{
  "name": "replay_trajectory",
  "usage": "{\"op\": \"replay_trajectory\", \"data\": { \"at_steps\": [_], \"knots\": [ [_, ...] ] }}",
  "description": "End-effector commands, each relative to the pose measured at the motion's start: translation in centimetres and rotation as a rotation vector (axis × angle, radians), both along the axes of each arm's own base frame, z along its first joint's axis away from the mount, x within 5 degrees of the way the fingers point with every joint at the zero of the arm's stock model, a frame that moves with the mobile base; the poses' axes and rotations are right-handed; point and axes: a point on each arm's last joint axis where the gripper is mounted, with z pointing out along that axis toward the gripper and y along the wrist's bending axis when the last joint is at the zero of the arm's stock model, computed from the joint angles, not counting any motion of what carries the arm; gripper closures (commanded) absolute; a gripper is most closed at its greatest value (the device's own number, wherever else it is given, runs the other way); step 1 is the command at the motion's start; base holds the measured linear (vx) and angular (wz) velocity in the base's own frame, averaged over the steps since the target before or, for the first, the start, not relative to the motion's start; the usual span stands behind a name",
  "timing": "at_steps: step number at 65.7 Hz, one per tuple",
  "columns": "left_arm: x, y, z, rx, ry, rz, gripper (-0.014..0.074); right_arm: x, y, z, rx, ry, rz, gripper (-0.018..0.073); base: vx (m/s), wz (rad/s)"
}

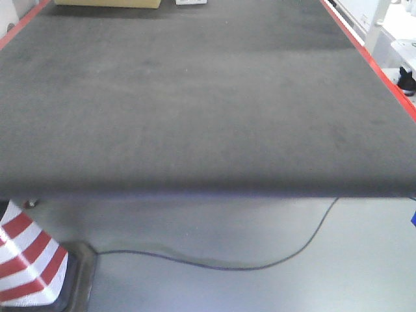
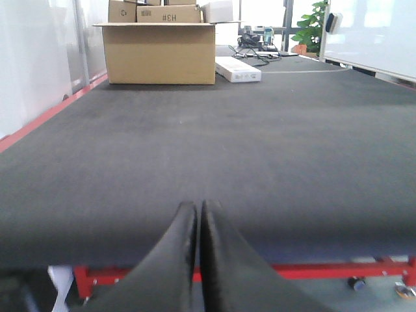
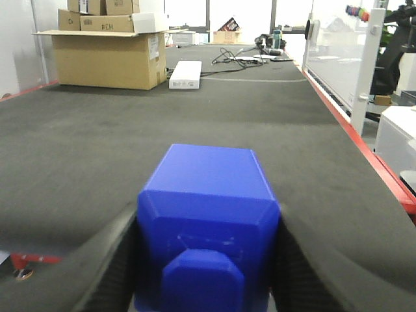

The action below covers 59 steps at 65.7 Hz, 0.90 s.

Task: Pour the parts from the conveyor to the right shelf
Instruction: 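Drive away from the conveyor holding the block in the right gripper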

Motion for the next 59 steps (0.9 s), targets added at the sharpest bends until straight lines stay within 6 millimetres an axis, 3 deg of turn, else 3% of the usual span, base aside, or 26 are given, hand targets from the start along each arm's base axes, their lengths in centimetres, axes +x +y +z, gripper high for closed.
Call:
{"op": "replay_trajectory", "data": {
  "at_steps": [1,33,59],
  "knots": [
    [-0.21,-0.05,1.39,-0.015,-0.104,-0.008,0.0603,-0.22,-0.11,1.57,0.002,-0.102,-0.012,0.0568,-0.44,-0.03],
    [-0.21,-0.05,1.39,-0.015,-0.104,-0.008,0.0603,-0.22,-0.11,1.57,0.002,-0.102,-0.012,0.0568,-0.37,-0.08],
    [-0.21,-0.05,1.39,-0.015,-0.104,-0.008,0.0603,-0.22,-0.11,1.57,0.002,-0.102,-0.012,0.0568,-0.27,-0.79]
  ]
}}
